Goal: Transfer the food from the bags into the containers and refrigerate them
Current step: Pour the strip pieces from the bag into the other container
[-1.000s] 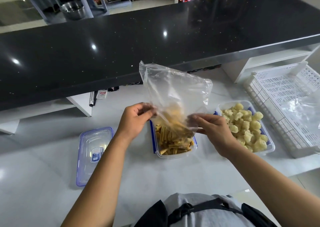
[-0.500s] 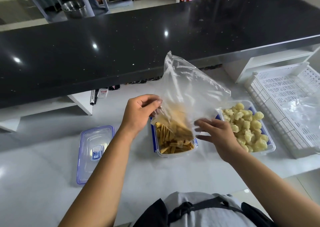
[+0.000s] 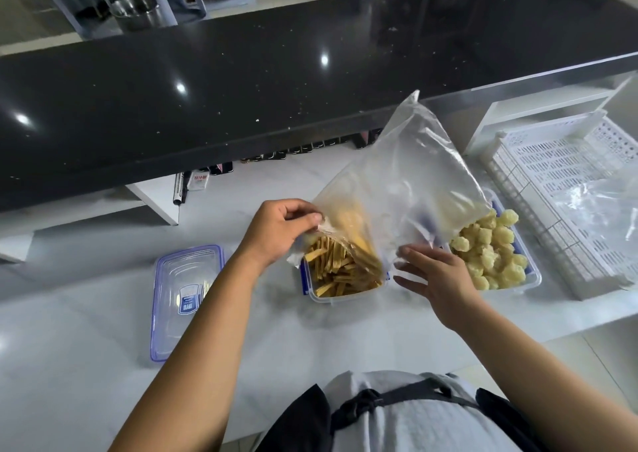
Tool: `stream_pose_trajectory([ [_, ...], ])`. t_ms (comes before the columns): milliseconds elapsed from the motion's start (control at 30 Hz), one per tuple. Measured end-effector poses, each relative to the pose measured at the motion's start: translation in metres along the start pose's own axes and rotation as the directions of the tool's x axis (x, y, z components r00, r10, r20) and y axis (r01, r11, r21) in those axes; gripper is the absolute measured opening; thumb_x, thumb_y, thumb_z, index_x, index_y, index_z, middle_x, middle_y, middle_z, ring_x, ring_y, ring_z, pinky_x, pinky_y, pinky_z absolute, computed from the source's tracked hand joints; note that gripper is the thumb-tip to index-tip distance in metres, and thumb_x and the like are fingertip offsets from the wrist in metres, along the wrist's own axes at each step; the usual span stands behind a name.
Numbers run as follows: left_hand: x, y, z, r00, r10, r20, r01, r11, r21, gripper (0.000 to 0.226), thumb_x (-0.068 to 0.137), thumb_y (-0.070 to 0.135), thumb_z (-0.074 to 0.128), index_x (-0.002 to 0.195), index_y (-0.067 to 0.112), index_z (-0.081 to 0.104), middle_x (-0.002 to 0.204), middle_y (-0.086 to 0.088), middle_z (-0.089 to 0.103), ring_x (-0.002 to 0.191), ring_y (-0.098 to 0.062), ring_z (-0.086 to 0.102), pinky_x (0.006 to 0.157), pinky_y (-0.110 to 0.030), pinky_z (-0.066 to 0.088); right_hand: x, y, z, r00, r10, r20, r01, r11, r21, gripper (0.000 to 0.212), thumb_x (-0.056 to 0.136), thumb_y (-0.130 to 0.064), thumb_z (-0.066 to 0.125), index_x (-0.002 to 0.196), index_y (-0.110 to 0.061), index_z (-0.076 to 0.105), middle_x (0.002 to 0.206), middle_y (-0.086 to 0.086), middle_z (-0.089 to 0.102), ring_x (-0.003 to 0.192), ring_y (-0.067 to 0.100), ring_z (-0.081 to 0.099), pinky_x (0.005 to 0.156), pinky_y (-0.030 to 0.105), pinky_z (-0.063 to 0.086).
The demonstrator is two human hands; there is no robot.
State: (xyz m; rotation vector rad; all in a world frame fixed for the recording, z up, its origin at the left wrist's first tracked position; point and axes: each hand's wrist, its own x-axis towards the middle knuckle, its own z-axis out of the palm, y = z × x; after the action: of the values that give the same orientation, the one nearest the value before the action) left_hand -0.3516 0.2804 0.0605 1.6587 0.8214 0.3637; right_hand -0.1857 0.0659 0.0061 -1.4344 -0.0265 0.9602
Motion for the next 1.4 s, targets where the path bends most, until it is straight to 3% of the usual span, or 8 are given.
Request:
stream_pose_trajectory([
  [333,-0.003,0.012,-0.003,0.987,0.023,-0.157,-0.052,0.981,-0.188,0.011,0.088,0.006,0.072,0.093,0.013,0.078,0.083,0.001,0.077,0.072,-0.008,0.070,0.070,-0.019,0.055,0.003,-0.022,0.011,0.997,-0.014,0.073,0.009,0.998,0.067,0.004,0.089,-0.005,0.068,0.092,-0.004,0.071,0.090,0.010,0.073,0.093,0.029,0.072,0.084,0.050,0.058],
  [467,-0.008,0.015,-0.001,0.988,0.019,-0.153,-0.056,0.969,-0.243,0.011,0.087,0.005,0.072,0.091,0.013,0.077,0.080,0.002,0.077,0.072,-0.010,0.071,0.071,-0.019,0.056,0.003,-0.021,0.013,0.997,-0.023,0.070,0.019,0.998,0.059,0.007,0.088,-0.008,0.070,0.093,-0.005,0.072,0.092,0.011,0.073,0.093,0.027,0.071,0.084,0.049,0.059],
  [600,-0.011,0.017,0.001,0.993,0.020,-0.120,-0.050,0.964,-0.260,0.011,0.088,0.003,0.071,0.093,0.011,0.077,0.082,-0.002,0.077,0.075,-0.013,0.072,0.072,-0.020,0.056,0.000,-0.014,0.012,0.990,-0.009,0.138,0.023,0.995,-0.101,0.031,0.084,-0.015,0.075,0.114,-0.013,0.071,0.109,0.005,0.073,0.102,0.018,0.068,0.089,0.043,0.057],
  [700,-0.011,0.015,0.003,0.994,0.013,-0.113,-0.041,0.968,-0.247,0.011,0.088,0.004,0.071,0.095,0.009,0.077,0.083,-0.003,0.077,0.076,-0.014,0.072,0.073,-0.020,0.055,-0.006,-0.006,0.016,0.995,-0.045,0.094,0.068,0.963,-0.261,0.017,0.088,-0.012,0.072,0.105,-0.012,0.075,0.104,0.001,0.075,0.100,0.016,0.068,0.089,0.037,0.056],
  [900,-0.015,0.015,0.000,0.986,0.030,-0.164,-0.075,0.958,-0.276,0.011,0.089,0.003,0.069,0.098,0.005,0.076,0.081,-0.002,0.076,0.076,-0.011,0.071,0.074,-0.021,0.055,-0.010,-0.014,0.023,0.992,-0.105,0.070,0.116,0.974,-0.195,0.014,0.095,-0.006,0.062,0.100,-0.005,0.075,0.099,0.018,0.074,0.088,0.025,0.071,0.074,0.032,0.060],
  [1067,-0.013,0.018,-0.007,0.974,0.038,-0.223,-0.104,0.950,-0.295,0.012,0.090,0.006,0.068,0.093,0.014,0.077,0.082,-0.002,0.075,0.079,-0.012,0.069,0.079,-0.025,0.057,-0.007,-0.038,0.037,0.974,-0.126,0.187,0.166,0.962,-0.217,0.013,0.093,-0.011,0.066,0.098,-0.004,0.075,0.100,0.024,0.073,0.094,0.036,0.072,0.087,0.047,0.059],
  [1200,-0.014,0.018,-0.010,0.972,0.038,-0.231,-0.108,0.948,-0.299,0.014,0.091,0.009,0.068,0.092,0.019,0.078,0.085,-0.003,0.075,0.082,-0.013,0.068,0.087,-0.031,0.057,-0.002,-0.047,0.048,0.963,-0.116,0.243,0.180,0.949,-0.259,0.012,0.091,-0.014,0.069,0.096,-0.004,0.076,0.096,0.023,0.074,0.089,0.033,0.073,0.086,0.047,0.059],
  [1400,-0.017,0.016,-0.014,0.965,0.035,-0.261,-0.117,0.945,-0.304,0.012,0.091,0.010,0.068,0.095,0.016,0.077,0.083,-0.003,0.075,0.080,-0.012,0.068,0.080,-0.027,0.055,0.002,-0.053,0.055,0.954,-0.105,0.281,0.182,0.947,-0.266,0.015,0.091,-0.012,0.068,0.099,0.000,0.074,0.092,0.020,0.075,0.087,0.032,0.073,0.085,0.046,0.060],
])
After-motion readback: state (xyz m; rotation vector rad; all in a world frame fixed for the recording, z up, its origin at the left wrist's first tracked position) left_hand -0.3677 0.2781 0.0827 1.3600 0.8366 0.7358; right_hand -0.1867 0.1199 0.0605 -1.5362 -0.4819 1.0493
